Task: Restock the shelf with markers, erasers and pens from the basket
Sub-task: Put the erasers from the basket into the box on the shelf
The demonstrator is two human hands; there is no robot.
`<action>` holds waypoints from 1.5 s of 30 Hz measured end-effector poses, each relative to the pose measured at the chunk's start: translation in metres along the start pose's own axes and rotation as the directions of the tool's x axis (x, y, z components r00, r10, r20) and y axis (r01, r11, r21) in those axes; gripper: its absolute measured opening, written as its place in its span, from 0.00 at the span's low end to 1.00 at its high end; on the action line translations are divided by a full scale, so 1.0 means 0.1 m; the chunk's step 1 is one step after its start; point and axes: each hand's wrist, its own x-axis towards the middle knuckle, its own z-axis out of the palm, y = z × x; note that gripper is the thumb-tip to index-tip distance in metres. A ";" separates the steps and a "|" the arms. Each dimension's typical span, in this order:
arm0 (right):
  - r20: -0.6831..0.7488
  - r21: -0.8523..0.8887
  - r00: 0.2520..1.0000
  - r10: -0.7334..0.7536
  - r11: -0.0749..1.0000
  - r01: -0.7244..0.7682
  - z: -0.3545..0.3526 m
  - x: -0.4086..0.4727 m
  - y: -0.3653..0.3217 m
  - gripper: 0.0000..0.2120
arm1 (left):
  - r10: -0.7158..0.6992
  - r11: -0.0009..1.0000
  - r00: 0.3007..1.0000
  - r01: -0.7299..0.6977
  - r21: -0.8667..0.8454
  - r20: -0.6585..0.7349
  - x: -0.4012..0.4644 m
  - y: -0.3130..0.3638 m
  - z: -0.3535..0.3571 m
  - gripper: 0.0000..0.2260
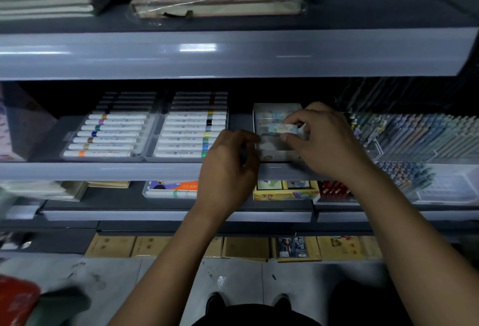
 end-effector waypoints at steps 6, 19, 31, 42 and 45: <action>0.095 -0.110 0.995 0.005 0.994 0.006 -0.01 0.16 0.20 0.15 | 0.050 0.991 0.996 -0.058 0.122 0.068 -0.02 0.01 0.03 0.07; 0.122 -0.324 0.992 0.035 0.946 0.006 0.05 0.34 0.15 0.17 | 0.068 0.982 0.995 -0.079 0.169 0.068 0.02 0.00 0.06 0.04; 0.074 -0.340 0.993 0.091 0.938 -0.061 0.10 0.32 0.06 0.03 | 0.072 0.981 0.995 -0.082 0.173 0.065 0.01 -0.02 0.07 0.05; 0.113 -0.273 0.988 0.106 0.959 -0.071 0.03 0.28 0.03 0.06 | 0.057 0.981 0.997 -0.065 0.182 0.049 -0.02 0.01 0.07 0.06; 0.100 -0.294 0.993 0.055 0.956 -0.023 0.01 0.22 0.03 0.08 | 0.045 0.984 0.999 -0.050 0.170 0.030 -0.05 0.04 0.05 0.07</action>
